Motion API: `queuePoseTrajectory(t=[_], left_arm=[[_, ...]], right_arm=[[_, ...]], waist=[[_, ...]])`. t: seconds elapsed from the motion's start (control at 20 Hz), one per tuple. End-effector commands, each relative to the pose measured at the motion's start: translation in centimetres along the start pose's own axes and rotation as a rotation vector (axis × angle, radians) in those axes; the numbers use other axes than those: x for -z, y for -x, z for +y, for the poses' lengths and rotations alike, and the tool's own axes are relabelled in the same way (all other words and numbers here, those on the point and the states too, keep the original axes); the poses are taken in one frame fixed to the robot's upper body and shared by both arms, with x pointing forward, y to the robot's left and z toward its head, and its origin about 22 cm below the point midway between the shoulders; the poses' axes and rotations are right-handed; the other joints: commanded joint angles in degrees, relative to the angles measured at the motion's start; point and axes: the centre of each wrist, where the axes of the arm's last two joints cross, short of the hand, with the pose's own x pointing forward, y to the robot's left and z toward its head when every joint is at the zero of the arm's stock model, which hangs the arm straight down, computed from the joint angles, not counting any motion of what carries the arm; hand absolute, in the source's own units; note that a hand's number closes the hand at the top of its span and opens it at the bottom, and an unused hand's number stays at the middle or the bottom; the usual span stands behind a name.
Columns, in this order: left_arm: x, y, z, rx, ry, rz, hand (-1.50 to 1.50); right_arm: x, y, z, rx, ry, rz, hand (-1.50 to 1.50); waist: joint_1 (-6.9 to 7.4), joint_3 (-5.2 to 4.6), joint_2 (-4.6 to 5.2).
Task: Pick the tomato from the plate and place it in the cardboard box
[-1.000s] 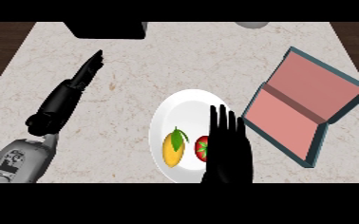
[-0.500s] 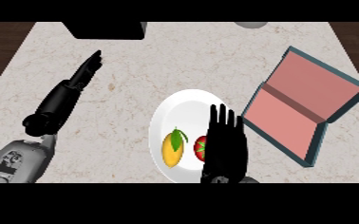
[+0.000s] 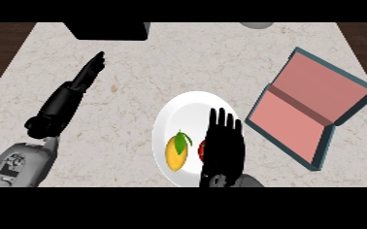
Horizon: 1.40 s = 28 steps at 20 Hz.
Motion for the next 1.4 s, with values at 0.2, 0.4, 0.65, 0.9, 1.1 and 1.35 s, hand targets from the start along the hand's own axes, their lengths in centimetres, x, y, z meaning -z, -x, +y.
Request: queuePoseTrajectory(t=[0.2, 0.4, 0.65, 0.9, 1.1, 1.35], left_arm=[[-0.8, 0.0, 0.4, 0.025, -0.005, -0.004, 0.00], [-0.7, -0.1, -0.9, -0.011, -0.014, -0.005, 0.00], [-1.7, 1.9, -0.4, 0.006, -0.020, 0.003, 0.00], [-0.8, 0.7, 0.8, 0.009, -0.018, 0.014, 0.00], [-0.4, -0.5, 0.5, 0.005, -0.021, 0.012, 0.00], [0.0, -0.1, 1.2, 0.011, -0.016, -0.006, 0.00]], right_arm=[[0.9, -0.1, 0.7, -0.033, -0.015, 0.274, -1.50], [0.7, -0.5, 1.5, -0.020, -0.036, 0.273, -1.50], [1.1, 1.0, 4.0, -0.001, -0.071, 0.223, -1.50], [1.6, -1.0, 2.6, -0.059, 0.047, 0.097, 1.50], [0.9, 0.0, 2.7, -0.111, 0.113, 0.100, 1.50], [0.4, -2.5, 3.8, -0.157, 0.061, -0.363, 1.50]], waist=[[-0.43, 0.01, -0.14], [-0.11, 0.02, -0.04], [-0.86, 0.02, 0.04], [-0.52, 0.04, 0.01], [-0.89, 0.04, -0.11], [0.22, 0.06, 0.20]])
